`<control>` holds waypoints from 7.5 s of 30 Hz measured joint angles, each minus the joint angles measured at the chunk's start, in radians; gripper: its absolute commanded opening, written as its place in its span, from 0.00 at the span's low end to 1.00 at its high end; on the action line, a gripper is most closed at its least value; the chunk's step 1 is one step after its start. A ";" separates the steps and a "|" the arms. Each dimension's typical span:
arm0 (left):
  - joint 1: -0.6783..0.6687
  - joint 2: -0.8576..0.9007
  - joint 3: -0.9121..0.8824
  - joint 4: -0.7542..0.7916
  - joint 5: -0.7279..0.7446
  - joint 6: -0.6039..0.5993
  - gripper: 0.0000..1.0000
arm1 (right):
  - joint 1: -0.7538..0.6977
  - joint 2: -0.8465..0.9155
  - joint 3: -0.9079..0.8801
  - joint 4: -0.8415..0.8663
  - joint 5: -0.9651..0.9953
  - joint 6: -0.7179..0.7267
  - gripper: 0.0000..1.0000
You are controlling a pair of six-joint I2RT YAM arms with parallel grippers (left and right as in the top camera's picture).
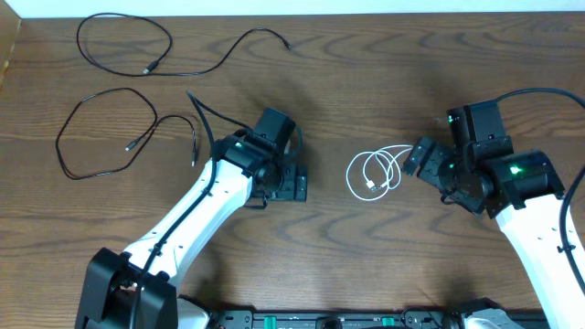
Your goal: Untangle cables
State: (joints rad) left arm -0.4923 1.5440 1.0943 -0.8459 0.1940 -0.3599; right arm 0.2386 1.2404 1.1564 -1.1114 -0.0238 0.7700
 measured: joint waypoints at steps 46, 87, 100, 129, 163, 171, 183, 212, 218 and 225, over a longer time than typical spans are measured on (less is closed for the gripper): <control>-0.002 -0.573 -0.009 -0.299 -0.070 -0.032 0.93 | 0.065 0.294 -0.068 0.301 -0.007 -0.047 0.35; -0.002 -0.573 -0.009 -0.299 -0.070 -0.032 0.93 | 0.067 -0.138 0.109 0.459 -0.331 -0.085 0.01; -0.002 -0.573 -0.009 -0.284 -0.070 -0.079 0.93 | 0.067 -0.290 0.111 0.395 -0.546 -0.210 0.01; -0.002 -0.591 -0.010 0.190 0.231 -0.940 0.94 | 0.067 -0.257 0.111 0.087 -0.822 -0.761 0.01; -0.002 -0.468 -0.010 0.242 0.378 0.125 0.94 | 0.067 -0.214 0.111 0.315 -0.972 -0.258 0.01; -0.002 -0.454 -0.010 0.222 0.414 0.201 0.94 | 0.067 -0.214 0.111 0.379 -1.023 -0.167 0.01; -0.002 -0.372 -0.010 0.286 0.436 0.205 0.93 | 0.067 -0.214 0.111 0.348 -1.091 -0.145 0.02; -0.002 -0.372 -0.010 0.313 0.510 0.177 0.45 | 0.067 -0.214 0.111 0.366 -1.097 -0.145 0.01; -0.002 -0.372 -0.010 0.313 0.519 0.177 0.36 | 0.067 -0.214 0.111 0.366 -1.097 -0.144 0.01; -0.002 -0.372 -0.010 0.313 0.534 0.178 0.29 | 0.067 -0.214 0.111 0.366 -1.097 -0.144 0.02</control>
State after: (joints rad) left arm -0.4938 1.1717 1.0840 -0.5327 0.7284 -0.1822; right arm 0.3054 1.0267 1.2671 -0.7452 -1.1210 0.6258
